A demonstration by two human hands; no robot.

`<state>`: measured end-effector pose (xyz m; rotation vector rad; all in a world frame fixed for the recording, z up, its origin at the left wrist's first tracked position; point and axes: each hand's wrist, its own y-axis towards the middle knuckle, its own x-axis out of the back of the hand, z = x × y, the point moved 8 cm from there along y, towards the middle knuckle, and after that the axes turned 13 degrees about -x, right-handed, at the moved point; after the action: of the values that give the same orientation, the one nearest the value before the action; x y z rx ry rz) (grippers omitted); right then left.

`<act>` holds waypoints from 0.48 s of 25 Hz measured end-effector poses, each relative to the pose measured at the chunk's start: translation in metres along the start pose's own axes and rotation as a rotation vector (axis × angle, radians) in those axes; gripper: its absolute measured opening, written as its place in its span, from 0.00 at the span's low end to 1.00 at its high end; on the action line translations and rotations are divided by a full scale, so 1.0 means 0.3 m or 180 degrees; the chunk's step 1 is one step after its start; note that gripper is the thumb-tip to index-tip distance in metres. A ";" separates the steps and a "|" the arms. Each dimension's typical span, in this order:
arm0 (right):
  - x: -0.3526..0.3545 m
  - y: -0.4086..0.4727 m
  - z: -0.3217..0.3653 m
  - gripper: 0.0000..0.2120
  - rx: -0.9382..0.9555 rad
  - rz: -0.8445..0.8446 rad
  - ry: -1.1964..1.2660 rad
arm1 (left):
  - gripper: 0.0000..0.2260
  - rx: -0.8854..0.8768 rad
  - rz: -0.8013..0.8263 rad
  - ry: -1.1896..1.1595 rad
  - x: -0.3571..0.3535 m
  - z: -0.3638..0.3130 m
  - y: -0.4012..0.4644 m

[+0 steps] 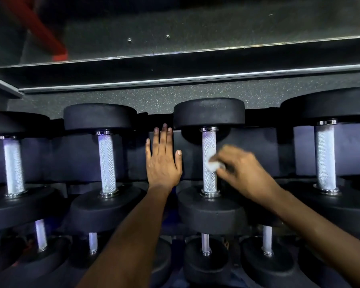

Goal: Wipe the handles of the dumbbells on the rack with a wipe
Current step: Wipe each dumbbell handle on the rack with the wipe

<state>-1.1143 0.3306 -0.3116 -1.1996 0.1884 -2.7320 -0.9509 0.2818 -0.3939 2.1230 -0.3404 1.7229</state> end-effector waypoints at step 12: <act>-0.063 -0.080 -0.174 0.14 -0.2076 0.0675 0.1461 | 0.29 0.0019 0.0021 0.0024 0.000 0.001 0.002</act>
<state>-1.1423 0.3606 -0.3562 -0.5600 1.2526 -2.7759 -0.9510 0.2811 -0.3939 2.1214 -0.3408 1.7371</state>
